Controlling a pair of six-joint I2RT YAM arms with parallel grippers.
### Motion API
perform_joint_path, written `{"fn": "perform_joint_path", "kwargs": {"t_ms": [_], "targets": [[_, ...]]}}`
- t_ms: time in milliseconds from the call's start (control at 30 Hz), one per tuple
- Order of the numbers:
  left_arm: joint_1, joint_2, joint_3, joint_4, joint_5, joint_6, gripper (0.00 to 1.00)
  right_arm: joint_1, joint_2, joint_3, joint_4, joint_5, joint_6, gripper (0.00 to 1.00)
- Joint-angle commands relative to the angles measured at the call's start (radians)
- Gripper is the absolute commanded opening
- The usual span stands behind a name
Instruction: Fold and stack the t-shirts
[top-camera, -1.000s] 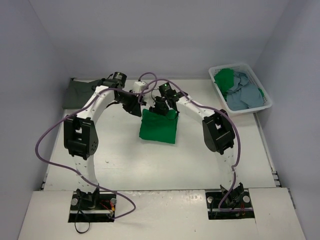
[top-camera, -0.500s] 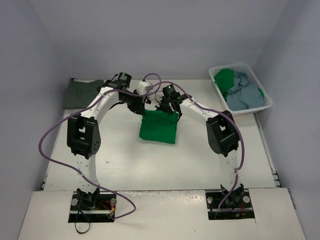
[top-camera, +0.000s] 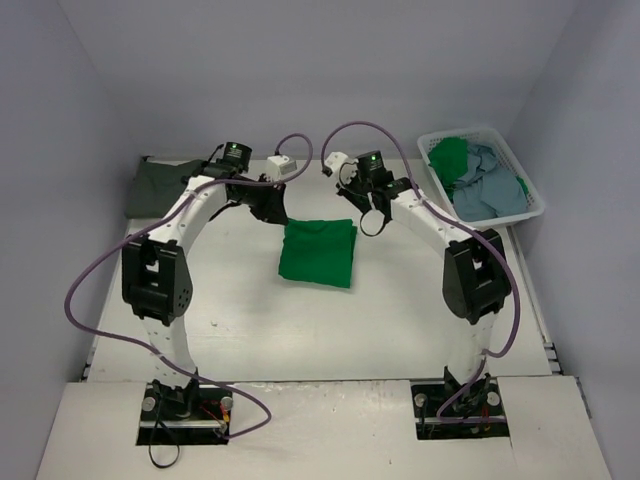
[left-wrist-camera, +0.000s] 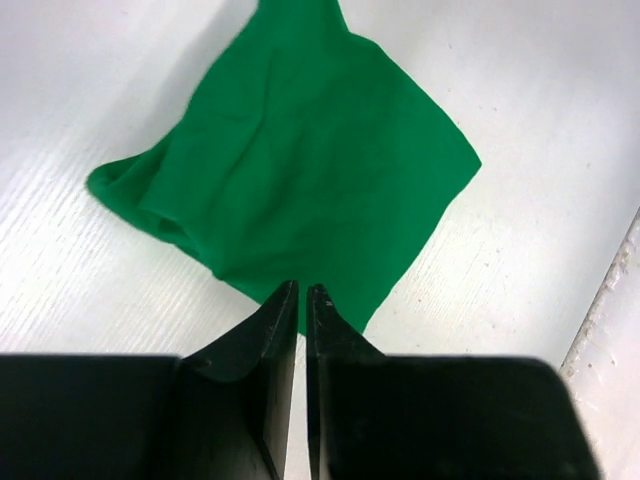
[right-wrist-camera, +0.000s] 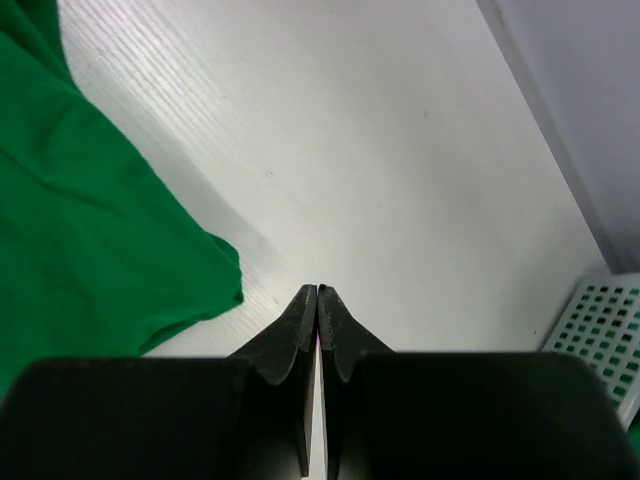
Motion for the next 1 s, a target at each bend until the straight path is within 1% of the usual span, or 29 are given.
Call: {"fn": "perform_joint_path", "kwargs": {"t_ms": [0,33,167,200,267,300,400,500,733,967], "targets": [[0.029,-0.109,-0.008,0.075,0.039,-0.042,0.03,-0.034,-0.084,-0.011,0.039,-0.018,0.08,0.0],[0.032,-0.118,-0.028,0.085,0.035,-0.048,0.0,-0.035,-0.087,-0.025,0.036,-0.025,0.084,0.0],[0.035,-0.111,-0.063,0.143,0.073,-0.091,0.0,-0.038,-0.11,-0.071,0.011,-0.148,0.109,0.0],[0.035,-0.103,-0.066,0.148,0.079,-0.104,0.0,-0.038,-0.11,-0.074,0.004,-0.21,0.12,0.0],[0.035,-0.074,-0.066,0.158,0.091,-0.116,0.0,-0.038,-0.097,-0.079,-0.021,-0.266,0.129,0.0],[0.035,-0.068,-0.066,0.165,0.102,-0.127,0.0,-0.038,-0.092,-0.079,-0.029,-0.319,0.133,0.0],[0.035,-0.027,-0.062,0.181,0.123,-0.145,0.0,-0.038,-0.084,-0.091,-0.036,-0.405,0.141,0.0],[0.035,-0.007,-0.059,0.194,0.12,-0.151,0.0,-0.04,-0.084,-0.093,-0.035,-0.459,0.15,0.0],[0.033,0.055,-0.048,0.247,0.094,-0.171,0.0,-0.041,-0.064,-0.097,-0.035,-0.508,0.157,0.0],[0.03,0.113,-0.036,0.319,0.081,-0.228,0.0,-0.048,-0.012,-0.102,-0.033,-0.519,0.153,0.0]]}}
